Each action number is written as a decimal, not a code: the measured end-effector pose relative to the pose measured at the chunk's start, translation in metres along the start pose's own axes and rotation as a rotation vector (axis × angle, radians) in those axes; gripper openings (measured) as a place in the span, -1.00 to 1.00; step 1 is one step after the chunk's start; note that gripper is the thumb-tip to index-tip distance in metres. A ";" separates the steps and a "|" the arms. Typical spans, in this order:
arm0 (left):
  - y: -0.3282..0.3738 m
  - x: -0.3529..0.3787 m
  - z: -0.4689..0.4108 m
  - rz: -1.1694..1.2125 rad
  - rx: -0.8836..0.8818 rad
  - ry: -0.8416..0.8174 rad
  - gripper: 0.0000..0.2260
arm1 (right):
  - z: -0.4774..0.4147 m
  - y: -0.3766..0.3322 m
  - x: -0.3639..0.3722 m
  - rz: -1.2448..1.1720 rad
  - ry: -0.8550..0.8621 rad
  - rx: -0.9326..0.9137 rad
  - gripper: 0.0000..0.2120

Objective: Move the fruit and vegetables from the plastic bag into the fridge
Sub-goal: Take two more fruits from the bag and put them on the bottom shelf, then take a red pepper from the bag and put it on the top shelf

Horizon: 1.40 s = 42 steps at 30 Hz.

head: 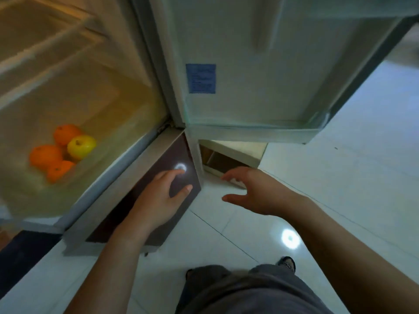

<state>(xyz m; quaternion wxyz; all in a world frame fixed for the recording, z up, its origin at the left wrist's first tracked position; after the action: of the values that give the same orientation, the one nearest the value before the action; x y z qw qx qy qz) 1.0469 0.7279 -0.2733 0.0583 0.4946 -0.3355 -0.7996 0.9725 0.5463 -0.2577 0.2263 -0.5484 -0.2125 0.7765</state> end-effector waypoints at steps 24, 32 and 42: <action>0.413 0.287 -0.138 -0.113 0.428 -0.367 -0.58 | 0.235 0.393 -0.173 -0.254 0.389 0.464 -0.57; 0.448 0.315 -0.244 -0.019 0.372 -0.324 -0.59 | 0.153 0.466 -0.250 -0.182 0.306 0.414 -0.57; 0.533 0.307 -0.382 -0.091 0.367 -0.247 -0.54 | 0.068 0.556 -0.387 -0.087 0.359 0.391 -0.59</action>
<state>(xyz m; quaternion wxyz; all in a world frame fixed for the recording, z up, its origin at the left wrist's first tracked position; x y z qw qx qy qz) 1.0818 0.0048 -0.2964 -0.1103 0.4098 -0.4573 -0.7815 0.9570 -0.1345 -0.2662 0.3954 -0.6134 -0.0383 0.6825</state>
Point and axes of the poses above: each hand's wrist, its own z-axis away from the middle knuckle, its own x-axis out of the palm, y = z × x, the point moved 6 cm from there along -z, towards the middle knuckle, and after that the axes turned 4 degrees about -y, right-handed, at the moved point
